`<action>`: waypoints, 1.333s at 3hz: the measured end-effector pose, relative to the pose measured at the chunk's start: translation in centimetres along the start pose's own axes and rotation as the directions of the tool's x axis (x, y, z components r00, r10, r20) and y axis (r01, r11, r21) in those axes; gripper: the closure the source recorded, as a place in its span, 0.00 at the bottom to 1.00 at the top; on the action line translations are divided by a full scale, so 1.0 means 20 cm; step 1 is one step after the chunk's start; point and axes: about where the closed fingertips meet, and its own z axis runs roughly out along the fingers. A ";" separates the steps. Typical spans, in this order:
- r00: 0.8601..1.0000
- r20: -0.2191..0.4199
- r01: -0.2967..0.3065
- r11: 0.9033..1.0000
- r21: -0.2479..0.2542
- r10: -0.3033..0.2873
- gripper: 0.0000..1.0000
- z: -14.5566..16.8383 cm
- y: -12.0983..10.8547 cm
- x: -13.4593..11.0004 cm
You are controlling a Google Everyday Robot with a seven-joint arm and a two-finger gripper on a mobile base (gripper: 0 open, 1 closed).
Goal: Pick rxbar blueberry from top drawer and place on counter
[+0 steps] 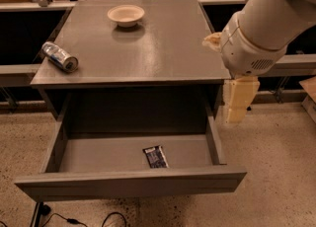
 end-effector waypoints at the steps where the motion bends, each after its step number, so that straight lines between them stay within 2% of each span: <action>1: 0.974 0.107 0.213 0.967 -0.141 -0.199 0.00 0.25 0.06 -0.16; 2: 0.891 0.225 0.441 0.872 -0.213 -0.395 0.00 0.47 0.20 -0.30; 3: 0.833 0.255 0.542 0.818 -0.194 -0.492 0.00 0.48 0.22 -0.32; 4: 0.831 0.242 0.549 0.809 -0.211 -0.501 0.00 0.50 0.22 -0.33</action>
Offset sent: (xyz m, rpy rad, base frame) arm -0.0387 0.1030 -0.1588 -0.1230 0.2001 1.1905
